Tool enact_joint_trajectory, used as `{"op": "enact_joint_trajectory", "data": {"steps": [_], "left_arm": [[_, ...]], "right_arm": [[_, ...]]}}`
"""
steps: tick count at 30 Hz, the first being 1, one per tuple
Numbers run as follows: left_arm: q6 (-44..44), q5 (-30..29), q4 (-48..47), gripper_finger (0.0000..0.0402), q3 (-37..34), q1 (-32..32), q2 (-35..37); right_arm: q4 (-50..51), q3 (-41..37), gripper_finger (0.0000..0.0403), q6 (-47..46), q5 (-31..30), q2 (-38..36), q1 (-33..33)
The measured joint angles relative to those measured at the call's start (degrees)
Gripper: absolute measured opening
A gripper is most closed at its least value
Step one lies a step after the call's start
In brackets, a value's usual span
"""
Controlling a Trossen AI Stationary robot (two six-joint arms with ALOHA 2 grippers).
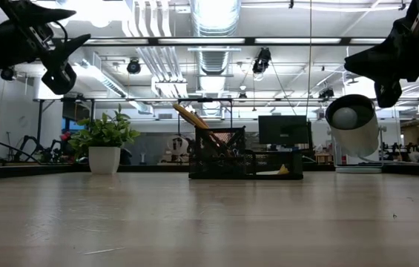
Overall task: Pick and place office supplies into organizer
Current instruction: Return to Home Position
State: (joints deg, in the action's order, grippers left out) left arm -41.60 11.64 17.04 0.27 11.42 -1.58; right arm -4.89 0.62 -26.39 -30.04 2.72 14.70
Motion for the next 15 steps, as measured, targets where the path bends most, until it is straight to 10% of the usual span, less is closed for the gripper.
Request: {"op": "enact_joint_trajectory", "data": {"steps": [5,11,15], "left_arm": [[2.8,0.2,3.3,0.0167,0.0,-0.1,0.0],[38.9,-0.1,-3.2,0.0167,0.0,-0.1,-0.2],[45.1,-0.6,-7.9,0.0167,0.0,-0.1,0.0]], "right_arm": [[0.0,0.0,0.0038,0.0,0.0,0.0,0.0],[0.0,0.0,0.0038,0.0,0.0,0.0,0.0],[0.0,0.0,0.0038,0.0,0.0,0.0,0.0]]}}
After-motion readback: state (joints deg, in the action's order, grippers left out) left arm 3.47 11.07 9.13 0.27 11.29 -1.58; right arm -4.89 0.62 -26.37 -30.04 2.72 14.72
